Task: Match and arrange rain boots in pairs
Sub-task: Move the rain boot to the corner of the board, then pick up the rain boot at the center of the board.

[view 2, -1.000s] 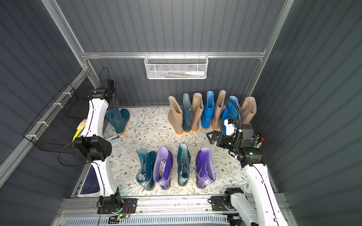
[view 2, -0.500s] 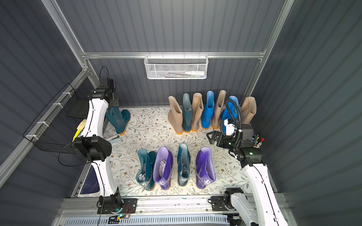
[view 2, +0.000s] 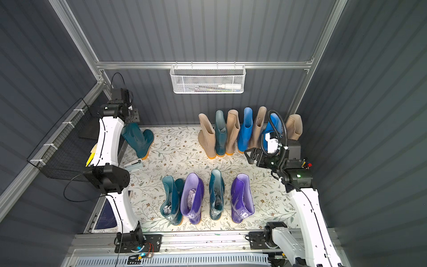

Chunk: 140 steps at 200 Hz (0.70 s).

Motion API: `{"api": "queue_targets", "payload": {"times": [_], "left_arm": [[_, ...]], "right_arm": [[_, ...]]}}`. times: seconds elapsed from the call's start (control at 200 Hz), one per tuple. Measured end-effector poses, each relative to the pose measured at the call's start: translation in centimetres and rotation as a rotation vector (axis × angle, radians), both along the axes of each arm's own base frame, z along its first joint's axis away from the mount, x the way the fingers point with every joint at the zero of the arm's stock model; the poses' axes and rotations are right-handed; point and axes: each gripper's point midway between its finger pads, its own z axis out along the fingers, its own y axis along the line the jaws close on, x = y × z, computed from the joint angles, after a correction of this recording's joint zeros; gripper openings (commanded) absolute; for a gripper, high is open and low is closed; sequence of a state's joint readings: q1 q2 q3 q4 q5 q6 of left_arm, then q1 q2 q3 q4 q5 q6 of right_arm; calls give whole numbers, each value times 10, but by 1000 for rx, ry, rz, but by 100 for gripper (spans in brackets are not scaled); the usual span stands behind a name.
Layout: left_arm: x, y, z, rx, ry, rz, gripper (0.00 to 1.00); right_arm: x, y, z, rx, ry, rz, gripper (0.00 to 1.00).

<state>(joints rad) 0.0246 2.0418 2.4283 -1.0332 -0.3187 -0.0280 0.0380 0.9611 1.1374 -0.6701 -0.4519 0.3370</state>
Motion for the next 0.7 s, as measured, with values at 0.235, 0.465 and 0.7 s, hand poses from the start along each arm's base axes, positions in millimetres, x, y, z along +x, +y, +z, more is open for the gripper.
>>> {"api": "queue_targets", "payload": {"times": [0.235, 0.465, 0.7], "left_arm": [[-24, -39, 69, -31, -169, -110, 62], [-61, -109, 72, -73, -169, -291, 59], [-104, -130, 19, -188, -71, -361, 59]], "right_arm": [[26, 18, 29, -79, -50, 51, 99], [58, 35, 46, -157, -80, 68, 99], [103, 56, 34, -228, -43, 89, 97]]}}
